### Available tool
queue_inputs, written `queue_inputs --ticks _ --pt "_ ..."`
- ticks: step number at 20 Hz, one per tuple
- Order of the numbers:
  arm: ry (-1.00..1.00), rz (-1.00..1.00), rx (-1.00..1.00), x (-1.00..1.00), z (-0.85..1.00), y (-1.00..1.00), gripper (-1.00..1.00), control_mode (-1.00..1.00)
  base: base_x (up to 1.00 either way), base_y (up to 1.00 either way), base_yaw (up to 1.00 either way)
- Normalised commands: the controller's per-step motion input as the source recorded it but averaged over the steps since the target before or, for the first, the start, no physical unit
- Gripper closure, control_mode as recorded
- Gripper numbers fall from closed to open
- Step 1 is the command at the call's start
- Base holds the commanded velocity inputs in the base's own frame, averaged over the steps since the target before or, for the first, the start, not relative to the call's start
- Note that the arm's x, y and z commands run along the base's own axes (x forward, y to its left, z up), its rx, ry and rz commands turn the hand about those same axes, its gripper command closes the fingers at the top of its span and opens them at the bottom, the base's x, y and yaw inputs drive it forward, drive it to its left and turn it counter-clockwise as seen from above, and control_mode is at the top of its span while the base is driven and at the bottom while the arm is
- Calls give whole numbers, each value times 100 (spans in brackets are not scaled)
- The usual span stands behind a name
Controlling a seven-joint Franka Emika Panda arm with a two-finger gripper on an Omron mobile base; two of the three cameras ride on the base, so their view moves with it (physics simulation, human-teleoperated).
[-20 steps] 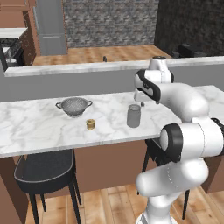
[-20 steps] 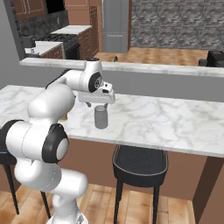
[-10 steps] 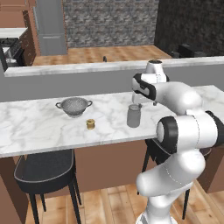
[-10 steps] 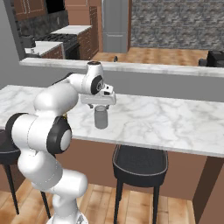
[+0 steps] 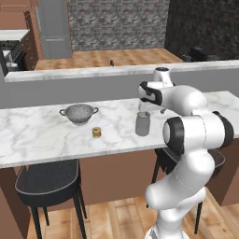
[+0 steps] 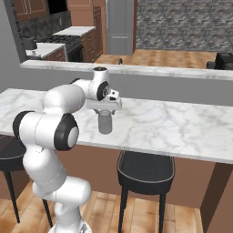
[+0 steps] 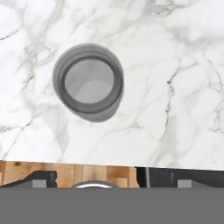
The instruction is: Pick the candle and jar from the dining table and place them in the open cabinet. Close the cabinet after placing the objects.
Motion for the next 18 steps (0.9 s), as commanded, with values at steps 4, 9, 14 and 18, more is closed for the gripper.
queue_inputs --ticks 4,9,14,18 --pt "0 0 0 27 -20 0 -100 -100 0 0 0" --pt "0 0 0 34 -15 0 -100 -100 0 0 0" --pt "0 0 0 29 -12 0 -100 -100 0 0 0" --pt "0 0 0 23 -13 0 -100 -100 0 0 0"
